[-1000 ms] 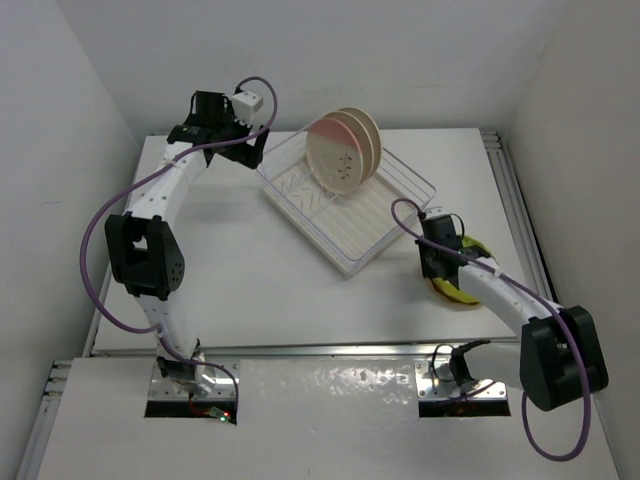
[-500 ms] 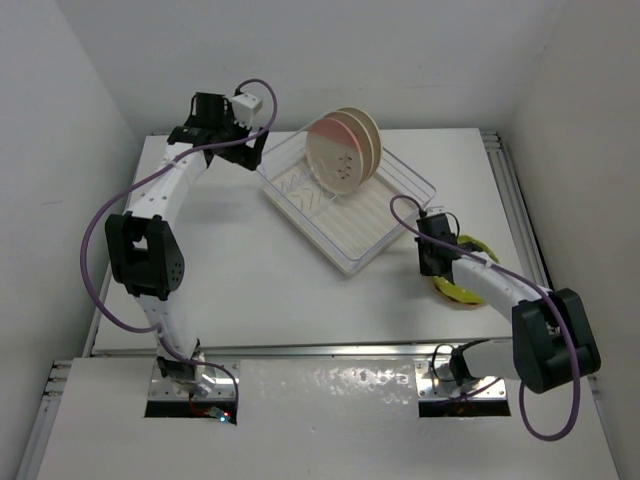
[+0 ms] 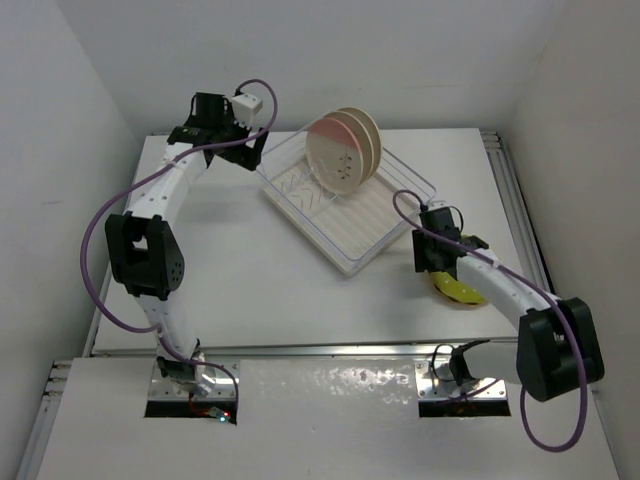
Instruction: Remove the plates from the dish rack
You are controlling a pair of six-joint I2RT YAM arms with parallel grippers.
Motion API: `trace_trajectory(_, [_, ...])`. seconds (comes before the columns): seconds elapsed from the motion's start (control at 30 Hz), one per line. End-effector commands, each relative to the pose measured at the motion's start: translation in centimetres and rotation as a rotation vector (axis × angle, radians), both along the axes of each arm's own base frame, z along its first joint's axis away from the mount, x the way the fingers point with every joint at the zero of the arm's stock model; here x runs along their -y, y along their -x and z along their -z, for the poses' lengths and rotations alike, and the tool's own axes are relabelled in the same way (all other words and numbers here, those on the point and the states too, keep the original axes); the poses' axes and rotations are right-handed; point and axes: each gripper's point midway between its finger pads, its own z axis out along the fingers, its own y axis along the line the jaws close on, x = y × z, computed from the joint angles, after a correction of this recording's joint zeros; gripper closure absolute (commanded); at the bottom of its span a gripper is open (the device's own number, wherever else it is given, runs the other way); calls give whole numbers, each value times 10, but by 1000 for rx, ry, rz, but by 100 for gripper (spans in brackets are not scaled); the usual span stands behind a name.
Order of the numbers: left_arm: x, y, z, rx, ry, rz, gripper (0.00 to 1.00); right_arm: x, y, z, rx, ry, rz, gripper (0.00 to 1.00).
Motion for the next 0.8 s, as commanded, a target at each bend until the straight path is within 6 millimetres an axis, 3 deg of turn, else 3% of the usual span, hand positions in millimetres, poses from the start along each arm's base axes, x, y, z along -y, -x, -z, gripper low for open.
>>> trace_trajectory(0.0, [-8, -5, -11, 46, -7, -14, 5, -11, -28, -55, 152, -62, -27, 46])
trace_trajectory(0.07, [-8, -6, -12, 47, -6, -13, 5, -11, -32, -77, 204, -92, -10, 42])
trace_trajectory(0.23, [-6, -5, -19, 52, 12, -14, 5, 40, -20, -83, 260, -253, 336, 53])
trace_trajectory(0.27, [-5, -5, -19, 51, 14, -11, 5, 60, -12, -76, 264, -250, 430, 55])
trace_trajectory(0.4, [-4, -7, -26, 57, 22, -11, 5, 98, 12, -59, 266, -233, 699, 62])
trace_trajectory(0.53, [-5, -10, -31, 59, 22, -21, 5, 121, 43, -27, 237, -239, 933, 64])
trace_trajectory(0.77, [-12, -18, -28, 34, 20, -38, 5, 153, 62, -10, 248, -101, 1060, 66])
